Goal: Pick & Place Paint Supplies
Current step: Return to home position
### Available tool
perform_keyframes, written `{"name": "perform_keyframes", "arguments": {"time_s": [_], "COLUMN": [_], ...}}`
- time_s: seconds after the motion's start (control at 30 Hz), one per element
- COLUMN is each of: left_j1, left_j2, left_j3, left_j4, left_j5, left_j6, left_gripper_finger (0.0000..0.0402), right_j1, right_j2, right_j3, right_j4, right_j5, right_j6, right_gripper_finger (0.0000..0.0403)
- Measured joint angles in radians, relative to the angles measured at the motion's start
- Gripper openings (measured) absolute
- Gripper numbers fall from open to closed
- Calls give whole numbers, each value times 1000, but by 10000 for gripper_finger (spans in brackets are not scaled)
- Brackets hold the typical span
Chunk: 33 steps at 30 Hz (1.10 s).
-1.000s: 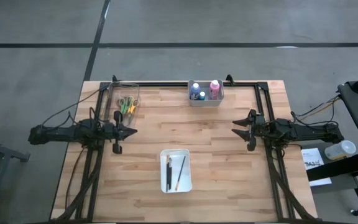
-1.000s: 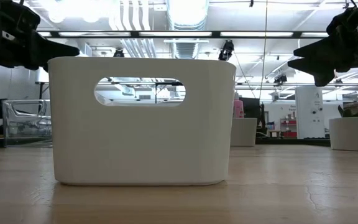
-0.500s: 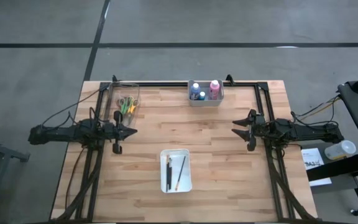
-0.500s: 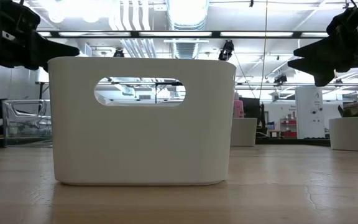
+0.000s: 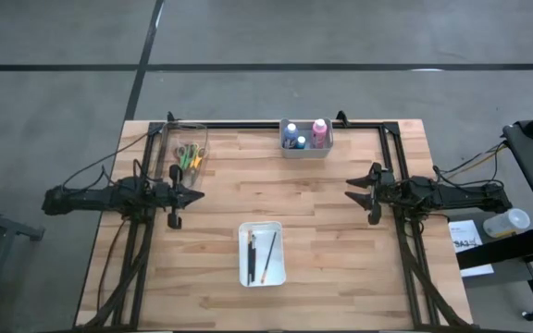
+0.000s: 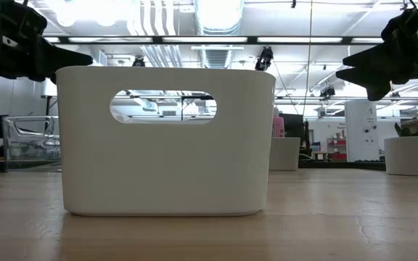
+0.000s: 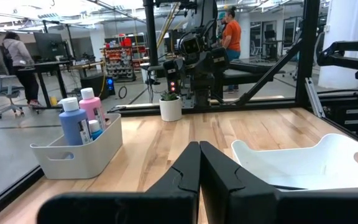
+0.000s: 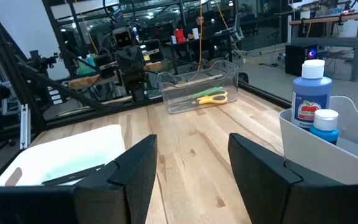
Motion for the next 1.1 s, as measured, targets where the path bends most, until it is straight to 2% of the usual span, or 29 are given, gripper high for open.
{"name": "perform_keyframes", "arguments": {"time_s": [0.5,0.7,0.93,1.1], "left_j1": [2,10,14,14], "left_j2": [0,0,3,3], "left_j3": [0,0,1,1], "left_j4": [3,17,35,35], "left_j5": [-12,-140,-366,-382], "left_j6": [3,-15,61,63], "left_gripper_finger": [7,7,7,7], "right_j1": [0,0,0,0], "right_j2": [0,0,0,0], "right_j3": [0,0,0,0], "right_j4": [0,-2,-9,-15], "right_j5": [0,2,2,1], "right_j6": [0,0,0,0], "right_gripper_finger": [193,193,193,193]}}
